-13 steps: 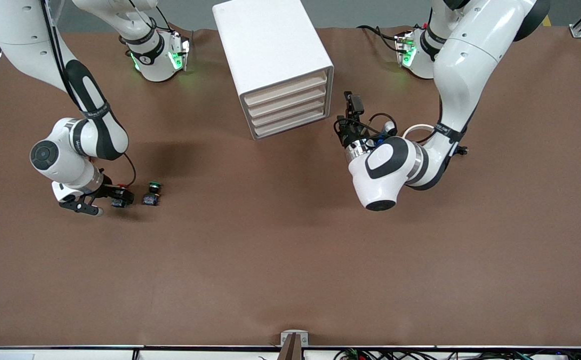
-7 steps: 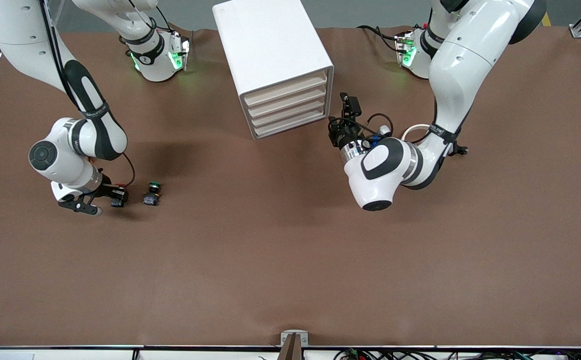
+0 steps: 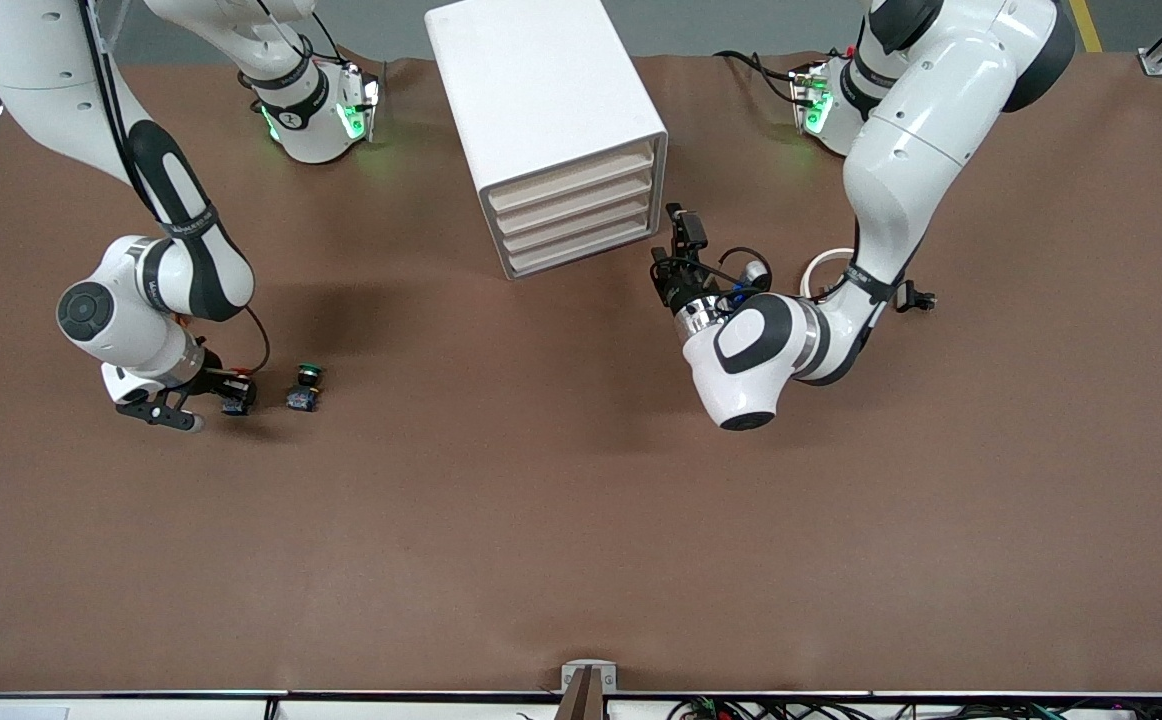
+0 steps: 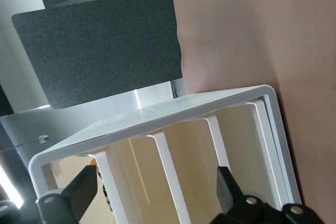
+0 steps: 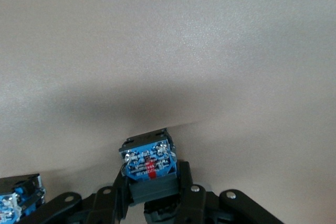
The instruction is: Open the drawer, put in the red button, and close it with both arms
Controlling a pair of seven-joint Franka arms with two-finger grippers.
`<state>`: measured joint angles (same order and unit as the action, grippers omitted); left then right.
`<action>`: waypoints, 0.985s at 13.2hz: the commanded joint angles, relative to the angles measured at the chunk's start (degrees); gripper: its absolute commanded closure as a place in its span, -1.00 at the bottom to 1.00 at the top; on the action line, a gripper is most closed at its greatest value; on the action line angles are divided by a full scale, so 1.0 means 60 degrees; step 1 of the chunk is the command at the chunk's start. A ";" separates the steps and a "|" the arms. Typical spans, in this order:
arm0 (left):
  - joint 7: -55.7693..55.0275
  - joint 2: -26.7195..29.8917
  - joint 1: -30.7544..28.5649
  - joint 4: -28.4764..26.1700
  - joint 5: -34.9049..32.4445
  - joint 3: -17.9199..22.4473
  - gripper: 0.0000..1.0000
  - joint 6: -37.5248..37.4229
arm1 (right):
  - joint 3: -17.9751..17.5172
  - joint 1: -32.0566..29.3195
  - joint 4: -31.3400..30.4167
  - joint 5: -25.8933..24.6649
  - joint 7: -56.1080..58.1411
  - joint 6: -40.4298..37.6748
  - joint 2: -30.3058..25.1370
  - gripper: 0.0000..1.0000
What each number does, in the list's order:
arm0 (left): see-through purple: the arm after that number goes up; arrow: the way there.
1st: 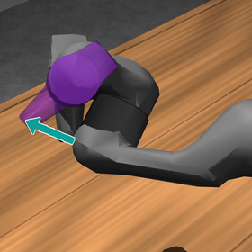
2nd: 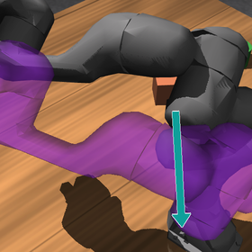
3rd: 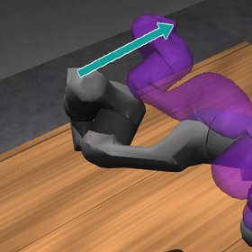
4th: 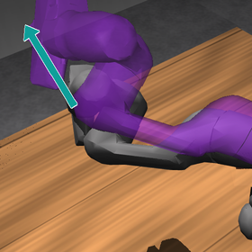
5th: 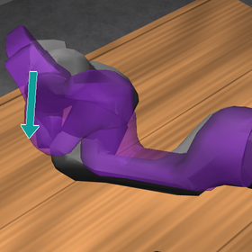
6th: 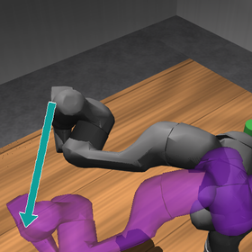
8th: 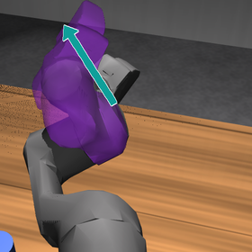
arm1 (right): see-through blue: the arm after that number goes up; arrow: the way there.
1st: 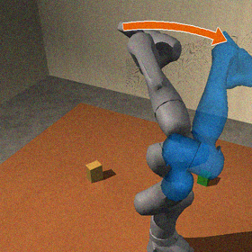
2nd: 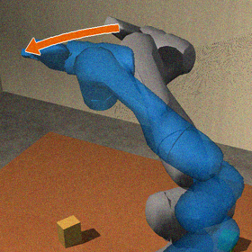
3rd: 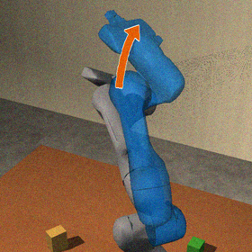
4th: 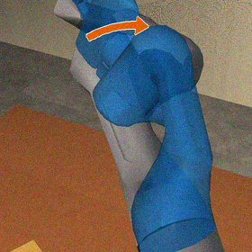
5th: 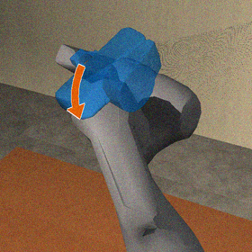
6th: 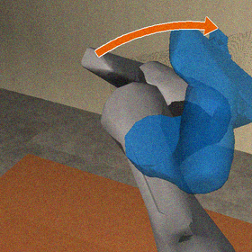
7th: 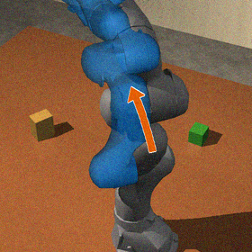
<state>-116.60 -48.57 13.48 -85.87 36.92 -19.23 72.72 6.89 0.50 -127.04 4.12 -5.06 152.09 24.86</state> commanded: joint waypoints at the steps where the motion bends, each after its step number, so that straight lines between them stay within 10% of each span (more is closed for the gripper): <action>1: -0.0356 -0.0269 0.0082 0.0146 0.0496 -0.0003 -1.00 -0.0166 | -0.0064 -0.0069 0.0195 0.0090 -0.0007 -0.0326 -0.0071 1.00; 13: -0.1747 -0.1324 0.0155 0.0995 0.1333 -0.0018 -1.00 -0.0636 | -0.0049 -0.0054 0.0767 0.0090 -0.0022 -0.1339 -0.0144 1.00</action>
<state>-124.70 -54.71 13.72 -82.44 43.93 -19.22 70.04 6.89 0.50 -122.69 4.17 -5.06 144.98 24.84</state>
